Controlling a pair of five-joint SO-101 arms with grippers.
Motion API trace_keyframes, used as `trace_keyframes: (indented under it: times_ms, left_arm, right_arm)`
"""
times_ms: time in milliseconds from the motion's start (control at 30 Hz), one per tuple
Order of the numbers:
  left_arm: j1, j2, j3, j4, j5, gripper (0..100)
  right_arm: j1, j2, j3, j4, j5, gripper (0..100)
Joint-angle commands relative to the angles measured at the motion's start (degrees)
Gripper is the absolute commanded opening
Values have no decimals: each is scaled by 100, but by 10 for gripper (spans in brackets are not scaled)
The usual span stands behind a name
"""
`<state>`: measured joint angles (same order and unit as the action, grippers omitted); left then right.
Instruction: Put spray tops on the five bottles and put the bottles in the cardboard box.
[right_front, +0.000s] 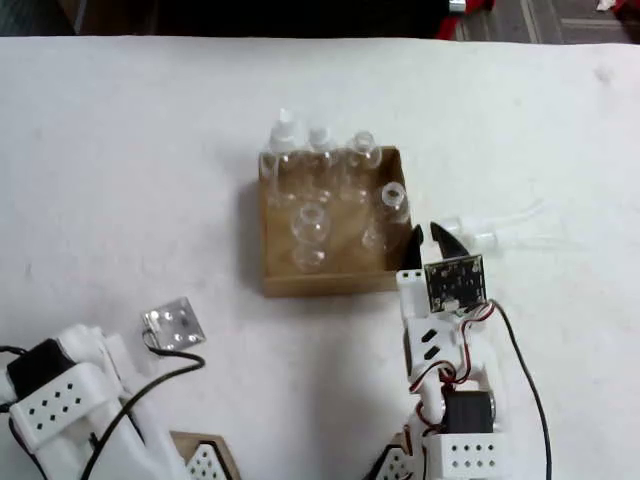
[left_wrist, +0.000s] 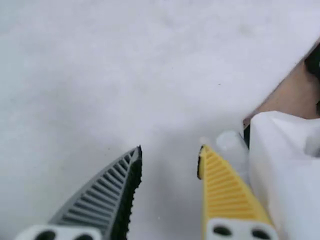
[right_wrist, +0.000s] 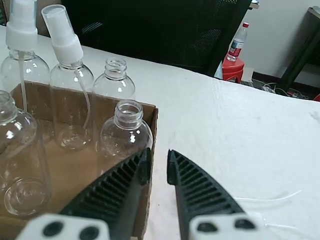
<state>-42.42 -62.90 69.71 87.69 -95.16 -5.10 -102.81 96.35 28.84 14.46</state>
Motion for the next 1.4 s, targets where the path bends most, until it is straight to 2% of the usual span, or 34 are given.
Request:
trace_keyframes:
  times_ms: [0, 500, 733, 933, 1233, 1300, 1367]
  left_arm:
    - [31, 66, 633, -264, -18, 191]
    - [4, 57, 1433, -1820, -18, 191]
    - [-681, 57, 993, -2919, -62, 191]
    - [-840, 13, 431, -2708, 97, 191]
    - [-31, 13, -554, -2673, 2532, 191]
    - [145, 4, -615, -2338, 2426, 192]
    - [207, 4, -870, -1301, 1714, 194]
  right_arm:
    - [-40, -31, 44, -75, 62, 49]
    - [-136, -31, 44, -31, 97, 49]
    - [-356, -31, 44, 127, 492, 49]
    - [-365, -31, 44, 127, 492, 49]
    - [-356, -31, 44, 127, 492, 49]
    - [-347, -31, 44, 127, 492, 49]
    - [-347, -31, 44, 127, 492, 49]
